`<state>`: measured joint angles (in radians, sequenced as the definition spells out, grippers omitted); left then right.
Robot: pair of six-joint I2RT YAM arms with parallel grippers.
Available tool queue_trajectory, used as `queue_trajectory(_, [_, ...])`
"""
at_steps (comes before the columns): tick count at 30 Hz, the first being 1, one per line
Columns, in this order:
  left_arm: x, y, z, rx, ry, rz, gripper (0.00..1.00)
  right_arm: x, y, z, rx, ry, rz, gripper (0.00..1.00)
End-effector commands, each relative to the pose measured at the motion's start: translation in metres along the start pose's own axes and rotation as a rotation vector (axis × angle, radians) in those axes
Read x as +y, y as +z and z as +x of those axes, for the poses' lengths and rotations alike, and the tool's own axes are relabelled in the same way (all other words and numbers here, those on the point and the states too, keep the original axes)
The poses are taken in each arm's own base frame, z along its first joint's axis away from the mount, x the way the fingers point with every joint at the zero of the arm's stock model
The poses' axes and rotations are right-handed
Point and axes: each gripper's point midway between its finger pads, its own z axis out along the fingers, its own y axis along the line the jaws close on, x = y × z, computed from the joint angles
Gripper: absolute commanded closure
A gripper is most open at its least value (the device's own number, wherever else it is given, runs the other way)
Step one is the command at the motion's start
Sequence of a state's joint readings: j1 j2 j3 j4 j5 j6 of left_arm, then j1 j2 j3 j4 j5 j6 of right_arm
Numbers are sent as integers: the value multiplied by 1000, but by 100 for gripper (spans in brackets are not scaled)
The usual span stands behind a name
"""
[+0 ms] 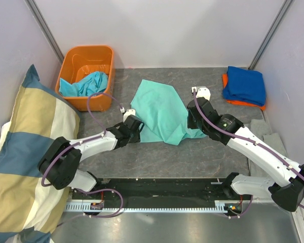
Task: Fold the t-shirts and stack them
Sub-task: Flatten the tshirt out
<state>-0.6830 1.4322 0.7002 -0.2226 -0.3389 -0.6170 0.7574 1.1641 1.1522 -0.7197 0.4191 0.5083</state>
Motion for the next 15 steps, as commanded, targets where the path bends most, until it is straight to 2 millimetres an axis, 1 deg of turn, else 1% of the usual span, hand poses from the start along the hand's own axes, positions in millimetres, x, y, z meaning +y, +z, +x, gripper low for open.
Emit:
queue_trajectory(1, [-14,4,-27,-81,-49,13,53,-3,-4,1,-8,-6,-2,100])
queue_trajectory(5, [-13,8,-23,-70,-38,3,59,-4,-5,1,-12,-4,2,100])
queue_trajectory(8, [-11,10,-20,-62,-27,-5,62,-5,-5,2,-10,-5,5,100])
queue_trajectory(9, [-10,11,-18,-59,-24,-9,64,-5,-4,2,-9,-4,6,100])
queue_trajectory(12, [-8,11,-15,-51,-20,-10,74,-6,-5,3,-8,-3,8,100])
queue_trajectory(13, [-7,11,-14,-49,-17,-12,85,-6,-5,3,-10,-4,9,100])
queue_trajectory(14, [-6,11,-13,-46,-13,-15,94,-7,-5,4,-10,-3,11,100])
queue_trajectory(15, [-5,12,-10,-40,-10,-19,98,-7,-4,6,-5,-2,13,100])
